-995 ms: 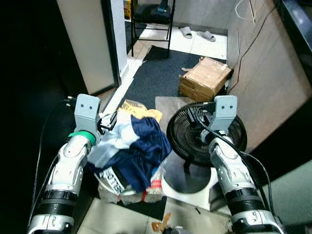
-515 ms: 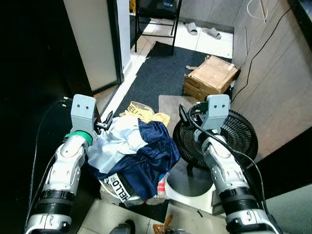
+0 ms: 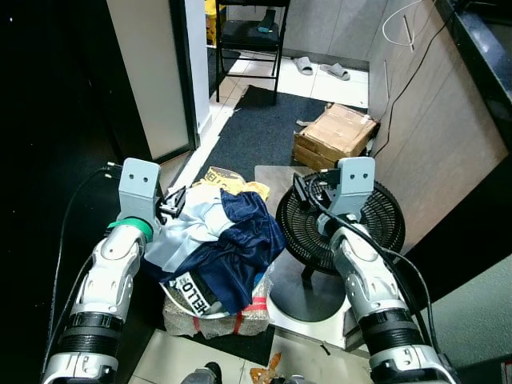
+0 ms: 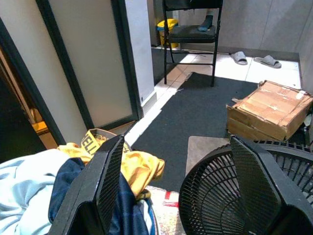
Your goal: Clothes washing
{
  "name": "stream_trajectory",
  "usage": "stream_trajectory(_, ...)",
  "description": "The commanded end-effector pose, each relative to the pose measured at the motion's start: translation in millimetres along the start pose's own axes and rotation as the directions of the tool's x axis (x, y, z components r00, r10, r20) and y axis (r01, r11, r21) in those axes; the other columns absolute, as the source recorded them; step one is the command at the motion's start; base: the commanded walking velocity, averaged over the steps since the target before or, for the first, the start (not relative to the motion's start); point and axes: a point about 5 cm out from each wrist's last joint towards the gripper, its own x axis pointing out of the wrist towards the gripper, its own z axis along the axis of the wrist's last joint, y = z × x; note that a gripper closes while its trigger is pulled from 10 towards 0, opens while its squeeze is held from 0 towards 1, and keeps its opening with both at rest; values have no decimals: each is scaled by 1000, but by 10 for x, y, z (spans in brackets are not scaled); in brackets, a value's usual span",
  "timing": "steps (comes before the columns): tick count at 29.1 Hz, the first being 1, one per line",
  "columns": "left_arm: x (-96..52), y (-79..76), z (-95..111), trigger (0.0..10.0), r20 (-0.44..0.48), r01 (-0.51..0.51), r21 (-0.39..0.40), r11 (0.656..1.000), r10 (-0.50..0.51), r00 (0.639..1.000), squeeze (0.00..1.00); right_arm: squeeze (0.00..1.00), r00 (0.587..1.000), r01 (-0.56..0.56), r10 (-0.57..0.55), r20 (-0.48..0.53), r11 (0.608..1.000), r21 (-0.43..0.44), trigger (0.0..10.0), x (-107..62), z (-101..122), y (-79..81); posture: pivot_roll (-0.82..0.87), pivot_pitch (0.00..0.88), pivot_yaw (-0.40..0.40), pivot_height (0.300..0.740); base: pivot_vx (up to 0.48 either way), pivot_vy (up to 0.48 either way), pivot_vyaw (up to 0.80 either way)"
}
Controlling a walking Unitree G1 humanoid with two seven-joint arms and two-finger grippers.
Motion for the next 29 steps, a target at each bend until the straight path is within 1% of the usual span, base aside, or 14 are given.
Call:
stream_trajectory(1, -36, -45, -141, 10000, -61, 52, 37, 998, -50, 997, 0, 0, 1000, 0, -1, -14, 1000, -15, 10000, 4, -20, -26, 51, 94, -2, 740, 0, 0, 0)
stream_trajectory(3, -43, -54, -174, 10000, -76, 77, 45, 996, -73, 994, 0, 0, 1000, 6, -6, -13, 1000, -21, 10000, 20, -11, -47, 51, 100, -3, 740, 0, 0, 0)
stream_trajectory(5, -49, -35, -263, 10000, -131, 110, 60, 992, -101, 986, 0, 0, 1000, 24, -25, -18, 999, -33, 10000, 58, -6, -97, 51, 107, -2, 740, 0, 0, 0)
stream_trajectory(10, -51, 0, -301, 10000, -155, 105, 45, 993, -97, 983, 0, 0, 999, 34, -35, -22, 999, -40, 10000, 78, -6, -123, 49, 118, -1, 740, 0, 0, 0)
stream_trajectory(12, -64, 38, -349, 10000, -176, 103, 63, 993, -90, 980, 0, 0, 999, 44, -45, -26, 998, -47, 10000, 93, -4, -155, 47, 137, -1, 740, 0, 0, 0)
stream_trajectory(13, -59, 54, -364, 10000, -185, 91, 75, 993, -76, 980, 0, 0, 998, 60, -62, -29, 996, -63, 10000, 106, 4, -207, 41, 168, -1, 740, 0, 0, 0)
stream_trajectory(16, 31, 23, -233, 10000, -139, 66, 82, 994, -54, 989, 0, 0, 997, 71, -73, -11, 990, -121, 10000, 139, 83, -292, 23, 207, 1, 740, 0, 0, 0)
stream_trajectory(18, 54, 17, -196, 10000, -126, 63, 78, 995, -53, 991, 0, 0, 998, 69, -70, -7, 989, -128, 10000, 148, 101, -297, 23, 207, 1, 740, 0, 0, 0)
stream_trajectory(22, 84, 26, -82, 10000, -91, 56, 46, 997, -52, 994, 0, 0, 998, 55, -55, 10, 987, -148, 10000, 141, 146, -295, 12, 256, 5, 740, 0, 0, 0)
stream_trajectory(23, 106, 23, -11, 10000, -72, 57, 26, 998, -55, 996, 0, 0, 999, 48, -47, 13, 985, -166, 10000, 139, 154, -296, 12, 270, 9, 740, 0, 0, 0)
stream_trajectory(24, 111, 13, 57, 10000, -54, 65, 11, 998, -64, 996, 0, 0, 999, 42, -40, 16, 983, -181, 10000, 129, 152, -295, 16, 288, 13, 740, 0, 0, 0)
stream_trajectory(26, 111, 13, 57, 10000, -54, 65, 11, 998, -64, 996, 0, 0, 999, 42, -40, 16, 983, -181, 10000, 129, 152, -295, 16, 288, 13, 740, 0, 0, 0)
stream_trajectory(27, 124, -40, 163, 10000, -33, 104, -9, 995, -104, 994, 0, 0, 999, 35, -33, 13, 979, -200, 10000, 125, 142, -295, 18, 305, 19, 740, 0, 0, 0)
stream_trajectory(29, 133, -64, 194, 10000, -27, 124, -15, 992, -124, 992, 0, 0, 999, 34, -32, 13, 979, -203, 10000, 131, 139, -297, 18, 305, 19, 740, 0, 0, 0)
